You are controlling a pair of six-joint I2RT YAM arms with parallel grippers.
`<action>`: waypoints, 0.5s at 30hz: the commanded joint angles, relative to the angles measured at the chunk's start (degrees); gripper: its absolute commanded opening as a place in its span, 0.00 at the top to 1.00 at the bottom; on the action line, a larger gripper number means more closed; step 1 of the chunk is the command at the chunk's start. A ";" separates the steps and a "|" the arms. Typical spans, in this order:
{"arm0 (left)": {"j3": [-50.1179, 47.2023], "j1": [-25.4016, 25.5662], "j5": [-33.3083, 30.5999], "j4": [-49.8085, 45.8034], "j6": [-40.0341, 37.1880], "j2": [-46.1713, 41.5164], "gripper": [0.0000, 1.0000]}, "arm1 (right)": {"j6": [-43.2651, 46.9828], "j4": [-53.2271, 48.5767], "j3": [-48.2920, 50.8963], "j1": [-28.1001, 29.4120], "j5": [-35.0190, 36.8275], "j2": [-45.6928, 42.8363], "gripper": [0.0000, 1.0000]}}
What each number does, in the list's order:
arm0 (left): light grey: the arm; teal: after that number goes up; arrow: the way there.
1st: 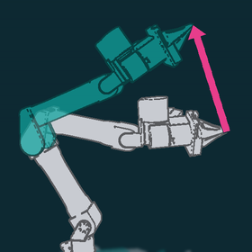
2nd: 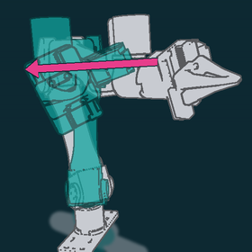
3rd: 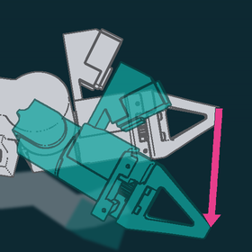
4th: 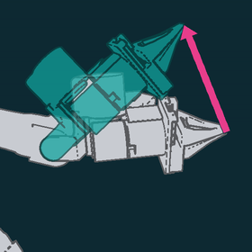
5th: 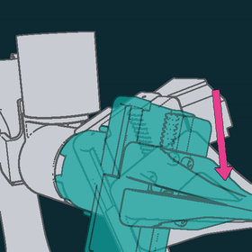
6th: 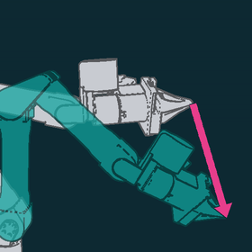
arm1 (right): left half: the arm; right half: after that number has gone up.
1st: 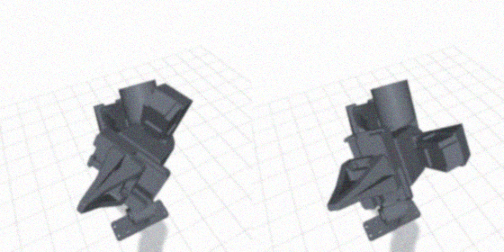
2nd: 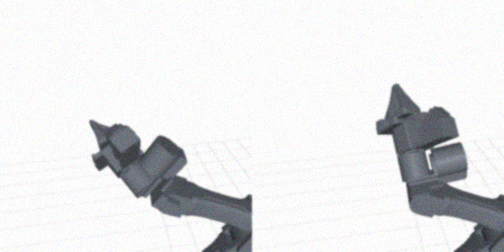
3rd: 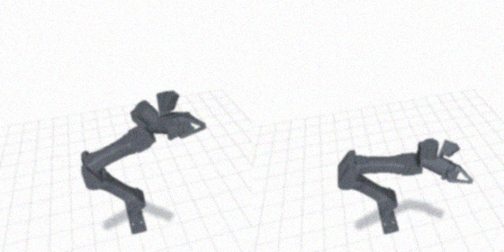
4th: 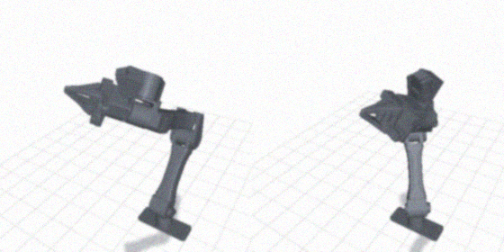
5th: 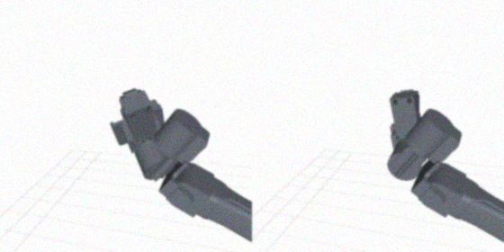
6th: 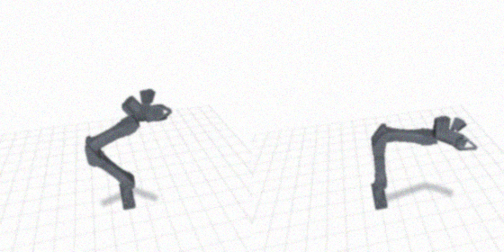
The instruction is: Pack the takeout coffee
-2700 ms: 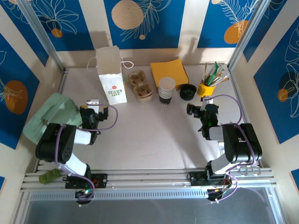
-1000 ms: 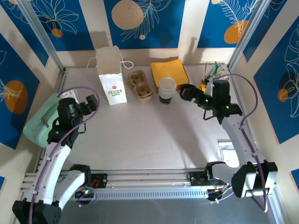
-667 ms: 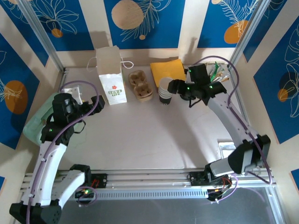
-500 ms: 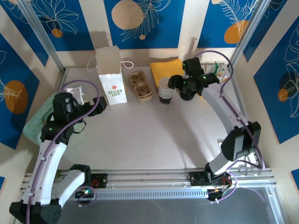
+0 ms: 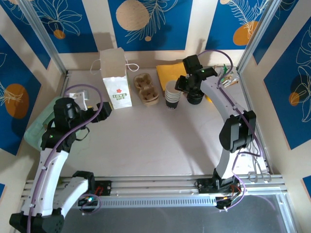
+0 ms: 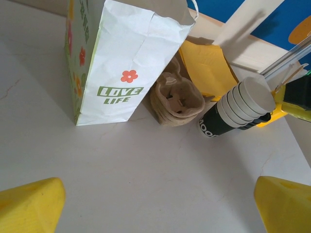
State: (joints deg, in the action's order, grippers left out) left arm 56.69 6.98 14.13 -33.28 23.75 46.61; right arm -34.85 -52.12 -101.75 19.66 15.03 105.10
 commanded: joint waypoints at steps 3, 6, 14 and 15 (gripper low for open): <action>1.06 -0.13 0.86 -0.84 0.64 -1.43 0.00 | -0.35 -4.91 -3.81 0.90 1.99 2.62 0.54; 0.84 -0.13 1.25 -0.65 0.77 -1.12 0.01 | -0.35 -5.04 -4.54 0.99 1.87 2.83 0.58; 1.31 -0.13 -0.90 -2.71 -0.89 -1.25 0.01 | -0.22 -3.42 -4.07 1.04 1.06 2.91 0.75; 1.45 -0.18 -1.01 -2.83 -0.99 -1.34 0.01 | -0.16 -3.43 -4.15 1.02 1.12 3.09 0.76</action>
State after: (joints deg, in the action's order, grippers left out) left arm 56.69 6.98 13.85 -34.72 23.70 45.84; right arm -35.00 -54.89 -104.16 20.32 16.14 107.92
